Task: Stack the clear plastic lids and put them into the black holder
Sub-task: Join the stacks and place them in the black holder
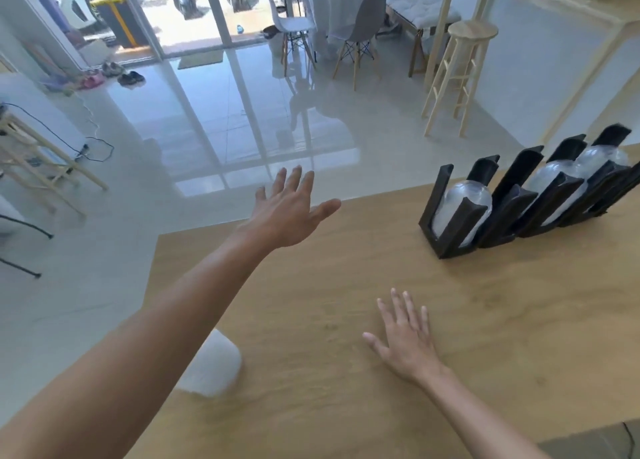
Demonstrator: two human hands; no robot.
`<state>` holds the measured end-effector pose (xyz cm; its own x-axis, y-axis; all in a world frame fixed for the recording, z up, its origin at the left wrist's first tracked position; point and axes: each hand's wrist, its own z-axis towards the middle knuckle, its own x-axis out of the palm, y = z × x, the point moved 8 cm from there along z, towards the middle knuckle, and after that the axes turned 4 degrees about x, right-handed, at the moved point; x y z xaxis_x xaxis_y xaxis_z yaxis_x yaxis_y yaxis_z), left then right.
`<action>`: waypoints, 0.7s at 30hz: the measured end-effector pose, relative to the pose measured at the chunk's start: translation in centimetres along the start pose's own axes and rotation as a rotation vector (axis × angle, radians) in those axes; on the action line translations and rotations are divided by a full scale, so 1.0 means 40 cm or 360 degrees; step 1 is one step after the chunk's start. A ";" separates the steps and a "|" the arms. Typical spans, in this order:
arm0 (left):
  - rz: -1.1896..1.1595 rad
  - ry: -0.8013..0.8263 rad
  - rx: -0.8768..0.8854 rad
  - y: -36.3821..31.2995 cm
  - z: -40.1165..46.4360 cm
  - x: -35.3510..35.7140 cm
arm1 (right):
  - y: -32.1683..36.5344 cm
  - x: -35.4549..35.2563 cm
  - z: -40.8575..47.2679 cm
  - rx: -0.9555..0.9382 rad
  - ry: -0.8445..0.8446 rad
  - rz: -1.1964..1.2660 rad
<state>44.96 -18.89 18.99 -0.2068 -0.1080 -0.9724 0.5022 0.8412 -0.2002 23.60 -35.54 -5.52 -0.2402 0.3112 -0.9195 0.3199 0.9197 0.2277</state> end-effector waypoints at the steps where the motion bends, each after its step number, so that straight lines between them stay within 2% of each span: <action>1: -0.0004 -0.0005 -0.0020 0.040 -0.033 -0.006 | 0.028 0.009 -0.012 0.0003 0.0008 0.0004; 6: -0.0029 -0.0064 -0.0049 0.196 -0.193 -0.039 | 0.175 0.047 -0.060 -0.0022 0.0027 0.0042; 10: 0.0120 -0.0103 -0.0125 0.298 -0.324 -0.021 | 0.316 0.091 -0.076 -0.0156 0.0062 0.0102; 16: 0.0131 0.0119 -0.0310 0.416 -0.507 0.105 | 0.531 0.164 -0.079 -0.0299 0.0110 0.0276; 21: -0.0075 0.0216 -0.0365 0.443 -0.591 0.192 | 0.646 0.209 -0.078 -0.0360 0.0109 0.0234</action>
<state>32.43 7.71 10.79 -0.3439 -0.0911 -0.9346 0.2891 0.9367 -0.1977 26.99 -8.42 -6.32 -0.2700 0.4537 -0.8493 0.1451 0.8911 0.4299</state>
